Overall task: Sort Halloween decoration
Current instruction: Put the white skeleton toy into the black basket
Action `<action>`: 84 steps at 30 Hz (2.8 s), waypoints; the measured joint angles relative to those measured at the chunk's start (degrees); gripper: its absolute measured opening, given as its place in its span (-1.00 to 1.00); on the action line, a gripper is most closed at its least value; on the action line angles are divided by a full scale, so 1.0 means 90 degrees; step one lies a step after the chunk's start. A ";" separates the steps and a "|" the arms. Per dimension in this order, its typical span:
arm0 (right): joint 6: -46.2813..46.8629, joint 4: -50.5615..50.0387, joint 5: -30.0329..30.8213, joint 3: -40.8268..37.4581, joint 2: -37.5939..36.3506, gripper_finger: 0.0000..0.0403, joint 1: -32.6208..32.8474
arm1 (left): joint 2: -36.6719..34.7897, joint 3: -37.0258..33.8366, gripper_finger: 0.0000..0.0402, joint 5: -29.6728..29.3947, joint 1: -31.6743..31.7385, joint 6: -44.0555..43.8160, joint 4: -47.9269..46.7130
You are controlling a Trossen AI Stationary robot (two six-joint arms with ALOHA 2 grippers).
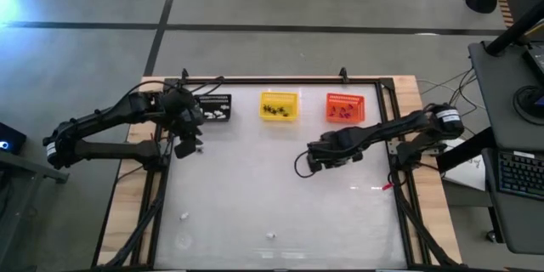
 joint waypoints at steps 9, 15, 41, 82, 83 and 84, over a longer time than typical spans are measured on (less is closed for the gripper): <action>-0.0897 0.0526 0.0752 0.1428 0.0180 -0.93 -0.0001 | 0.0015 0.0002 -0.22 0.0164 0.0002 0.0250 0.0610; -0.1828 0.0883 0.0889 0.2430 0.0639 -0.94 0.0001 | 0.0068 0.0002 -0.22 0.0433 0.0007 0.0286 0.1081; -0.4839 0.0780 0.0984 0.6823 0.2961 -0.94 -0.0035 | 0.1026 0.0002 -0.22 0.2936 0.0019 0.0016 0.2952; -0.4625 0.0772 0.0940 0.6938 0.3171 -0.94 -0.0020 | 0.1951 0.0002 -0.79 0.4136 0.0027 -0.0071 0.4523; -0.4625 0.0775 0.0935 0.6937 0.3171 -0.94 -0.0015 | 0.1951 0.0002 -0.82 0.4156 0.0027 -0.0071 0.4521; -0.4625 0.0773 0.0933 0.6937 0.3171 -0.94 -0.0014 | 0.1948 0.0002 -0.86 0.4158 0.0027 -0.0071 0.4521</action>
